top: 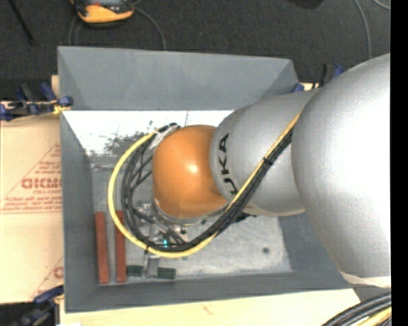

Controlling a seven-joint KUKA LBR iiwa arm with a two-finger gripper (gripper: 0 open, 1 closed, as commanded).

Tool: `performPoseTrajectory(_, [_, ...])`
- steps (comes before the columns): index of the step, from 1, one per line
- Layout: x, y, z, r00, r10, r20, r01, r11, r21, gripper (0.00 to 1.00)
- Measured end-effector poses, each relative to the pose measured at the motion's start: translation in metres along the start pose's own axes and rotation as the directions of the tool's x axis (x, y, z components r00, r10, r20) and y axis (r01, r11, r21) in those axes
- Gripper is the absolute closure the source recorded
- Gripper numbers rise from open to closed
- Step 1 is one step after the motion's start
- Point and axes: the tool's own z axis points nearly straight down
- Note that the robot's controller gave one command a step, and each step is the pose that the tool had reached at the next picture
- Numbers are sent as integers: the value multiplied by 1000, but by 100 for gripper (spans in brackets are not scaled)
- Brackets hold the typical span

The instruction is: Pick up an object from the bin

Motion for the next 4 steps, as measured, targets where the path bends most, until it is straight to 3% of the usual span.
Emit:
performPoseTrajectory(1, [-2, -1, -3, 1000, 4, 7, -4, 1000, -2, 0])
performPoseTrajectory(2, [9, 10, 41, 985, 174, 11, -174, 985, -5, 0])
performPoseTrajectory(3, [11, 13, 34, 984, 177, 6, -177, 984, 0, 0])
performPoseTrajectory(4, [12, -6, 27, 946, 325, 6, -325, 946, -3, 0])
